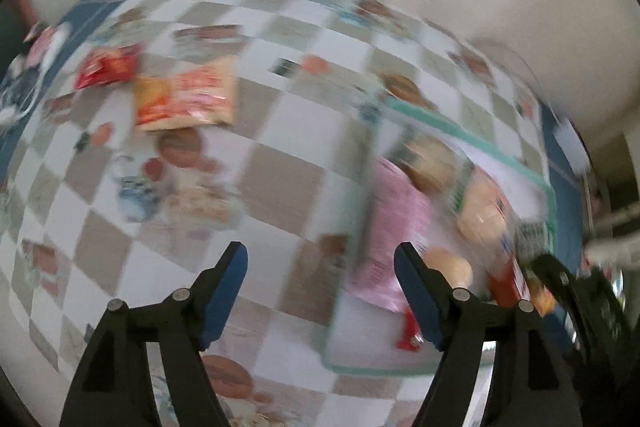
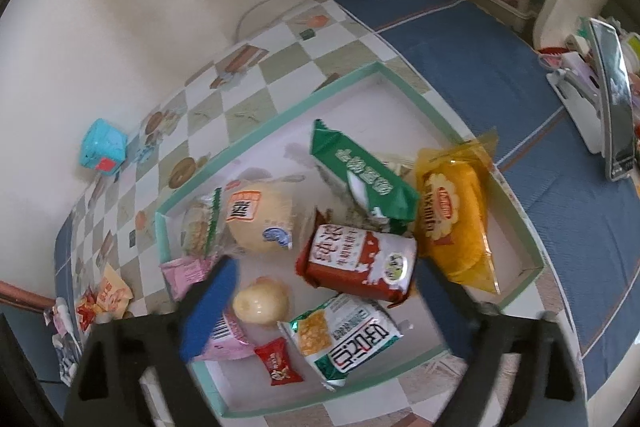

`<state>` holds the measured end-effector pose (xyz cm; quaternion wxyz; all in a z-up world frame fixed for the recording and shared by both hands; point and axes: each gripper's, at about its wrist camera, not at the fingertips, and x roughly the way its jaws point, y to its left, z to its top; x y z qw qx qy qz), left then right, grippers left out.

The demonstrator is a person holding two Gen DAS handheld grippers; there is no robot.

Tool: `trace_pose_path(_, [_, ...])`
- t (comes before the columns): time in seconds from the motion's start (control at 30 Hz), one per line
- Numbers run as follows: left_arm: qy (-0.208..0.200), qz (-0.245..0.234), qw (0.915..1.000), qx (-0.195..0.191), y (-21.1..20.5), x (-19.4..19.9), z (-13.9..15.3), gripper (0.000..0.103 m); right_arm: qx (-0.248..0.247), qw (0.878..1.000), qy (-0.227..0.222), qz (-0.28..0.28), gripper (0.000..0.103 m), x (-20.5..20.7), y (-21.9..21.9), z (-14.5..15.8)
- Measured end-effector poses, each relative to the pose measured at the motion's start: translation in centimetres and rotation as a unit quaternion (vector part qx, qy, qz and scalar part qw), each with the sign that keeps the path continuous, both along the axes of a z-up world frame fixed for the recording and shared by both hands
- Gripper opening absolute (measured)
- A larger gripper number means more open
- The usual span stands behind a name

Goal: Organize snacks
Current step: 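Lower the biscuit pack and candy into the tray and open both grippers, then move both open grippers back to the remaining snack bags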

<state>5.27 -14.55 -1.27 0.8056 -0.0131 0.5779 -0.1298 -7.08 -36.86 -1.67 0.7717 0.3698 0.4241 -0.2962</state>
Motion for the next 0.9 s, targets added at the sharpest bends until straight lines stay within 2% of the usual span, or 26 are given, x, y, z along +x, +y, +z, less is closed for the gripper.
trace_pose_path(0.03, [-0.001,0.011,0.9999,-0.003,0.6,0.3,0.0,0.078,-0.001,1.000,0.000,0.003,0.098,0.1,0.1,0.0])
trace_pose_path(0.07, [0.000,0.027,0.9996,-0.006,1.4,0.7,0.1,0.086,-0.003,1.000,-0.001,0.006,0.099,0.2,0.3,0.1])
trace_pose_path(0.13, [0.003,0.054,0.9985,-0.013,2.8,1.4,-0.1,0.093,-0.005,1.000,-0.003,0.012,0.103,0.5,0.6,0.1])
trace_pose_path(0.37, [0.038,0.133,0.9900,-0.028,6.4,3.0,-1.5,0.096,-0.021,0.999,-0.006,0.038,0.103,1.4,2.1,0.7])
trace_pose_path(0.63, [0.056,0.203,0.9767,-0.044,10.7,4.0,-1.9,0.096,-0.034,0.996,-0.006,0.088,0.103,3.3,5.5,1.1])
trace_pose_path(0.77, [0.061,0.231,0.9706,-0.031,12.8,4.4,-2.4,0.096,-0.048,0.991,0.001,0.122,0.103,4.6,8.2,1.1])
trace_pose_path(0.9, [0.059,0.243,0.9680,-0.025,14.2,5.0,-2.6,0.096,-0.055,0.987,0.003,0.151,0.103,5.7,10.3,1.0])
